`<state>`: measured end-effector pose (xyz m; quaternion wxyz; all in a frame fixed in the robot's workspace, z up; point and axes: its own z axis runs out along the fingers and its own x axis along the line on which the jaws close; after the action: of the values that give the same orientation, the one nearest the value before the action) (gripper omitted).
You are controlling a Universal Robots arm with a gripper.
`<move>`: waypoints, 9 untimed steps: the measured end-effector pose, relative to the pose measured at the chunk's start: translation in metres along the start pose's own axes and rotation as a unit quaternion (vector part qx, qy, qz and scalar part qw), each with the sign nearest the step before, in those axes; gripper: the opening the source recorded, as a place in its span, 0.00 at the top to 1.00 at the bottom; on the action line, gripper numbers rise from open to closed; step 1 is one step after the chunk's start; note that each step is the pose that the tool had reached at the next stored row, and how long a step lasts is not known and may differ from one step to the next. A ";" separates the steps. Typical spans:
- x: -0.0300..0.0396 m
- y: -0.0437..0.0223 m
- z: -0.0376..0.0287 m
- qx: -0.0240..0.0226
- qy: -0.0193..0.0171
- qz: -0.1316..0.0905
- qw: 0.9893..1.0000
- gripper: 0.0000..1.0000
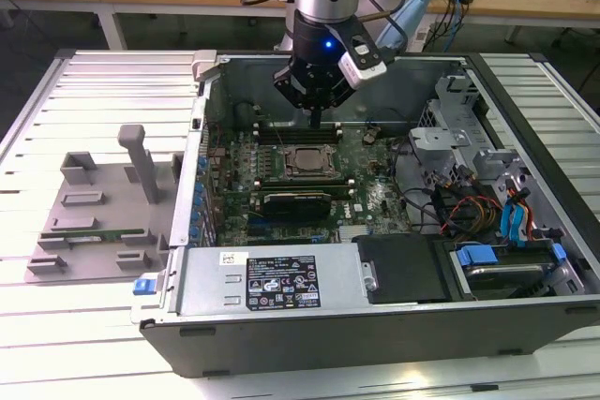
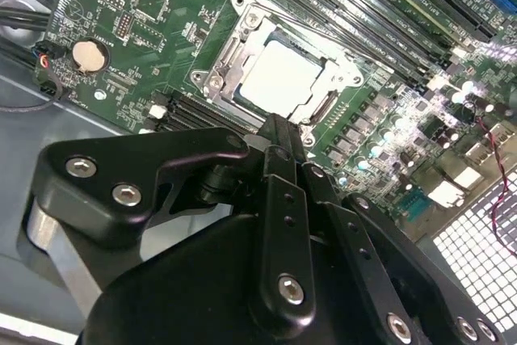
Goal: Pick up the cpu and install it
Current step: 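Install the first cpu locking lever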
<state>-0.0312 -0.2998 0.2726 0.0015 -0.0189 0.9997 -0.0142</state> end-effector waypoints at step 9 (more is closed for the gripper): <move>0.0116 0.0004 0.0000 0.000 0.000 0.000 1.000 0.89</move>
<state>-0.0428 -0.2998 0.2726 0.0015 -0.0189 0.9997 -0.0142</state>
